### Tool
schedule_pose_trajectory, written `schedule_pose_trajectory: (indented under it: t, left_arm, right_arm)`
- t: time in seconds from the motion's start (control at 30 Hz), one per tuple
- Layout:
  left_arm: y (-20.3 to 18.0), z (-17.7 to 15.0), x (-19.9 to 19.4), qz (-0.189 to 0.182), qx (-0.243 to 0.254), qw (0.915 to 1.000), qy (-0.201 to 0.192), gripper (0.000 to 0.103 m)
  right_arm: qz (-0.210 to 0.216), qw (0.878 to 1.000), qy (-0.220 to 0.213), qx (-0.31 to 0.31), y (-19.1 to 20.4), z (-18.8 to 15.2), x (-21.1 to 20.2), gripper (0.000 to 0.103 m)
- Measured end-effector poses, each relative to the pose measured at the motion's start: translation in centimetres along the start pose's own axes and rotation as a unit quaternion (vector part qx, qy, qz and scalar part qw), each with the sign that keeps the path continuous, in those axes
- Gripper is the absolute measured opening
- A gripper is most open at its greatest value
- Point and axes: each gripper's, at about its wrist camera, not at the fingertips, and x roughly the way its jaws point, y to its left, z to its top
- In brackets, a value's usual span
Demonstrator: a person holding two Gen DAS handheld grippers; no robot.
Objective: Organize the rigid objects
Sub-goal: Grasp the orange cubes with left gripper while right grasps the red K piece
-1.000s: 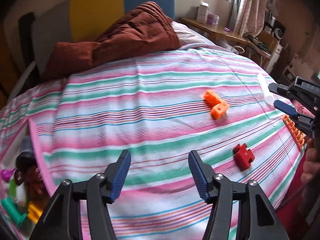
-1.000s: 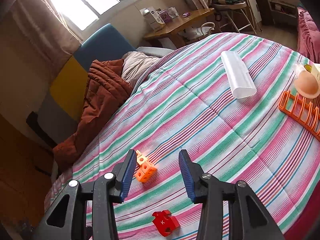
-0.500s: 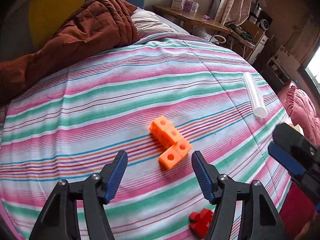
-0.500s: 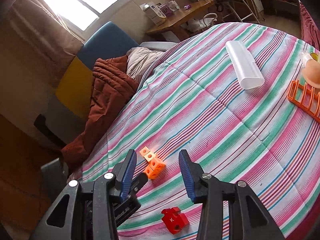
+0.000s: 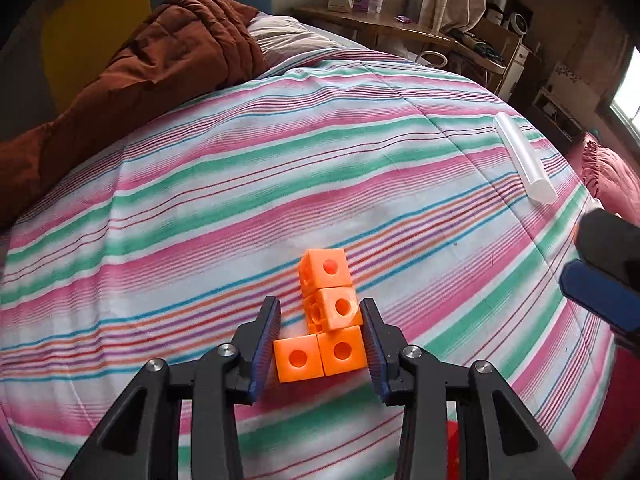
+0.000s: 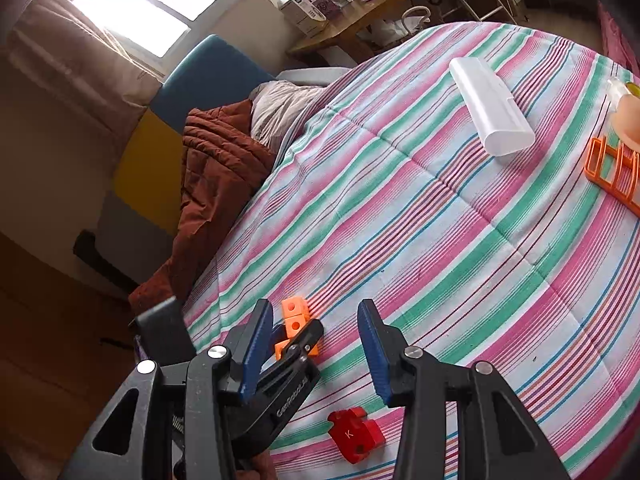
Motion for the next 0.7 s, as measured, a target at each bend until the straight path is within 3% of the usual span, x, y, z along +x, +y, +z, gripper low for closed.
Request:
schedule_pose_trajectory:
  t: [0.23, 0.53, 0.7]
  left_arm:
    - [2.4, -5.3, -3.4, 0.023, -0.016, 0.9996, -0.003, 0.041]
    - [2.8, -11.3, -7.4, 0.029, -0.011, 0.9994, -0.012, 0.041]
    - [2.4, -14.1, -9.3, 0.026, -0.003, 0.9994, -0.021, 0.041]
  right_arm:
    - [-0.045, 0.993, 0.107, -0.013, 0.1, -1.4, 3.9, 0.044]
    - [-0.089, 0.979, 0.178, -0.049, 0.5, -3.1, 6.6, 0.044]
    - [-0.121, 0.97, 0.18, -0.107, 1.9, -4.0, 7.0, 0.047]
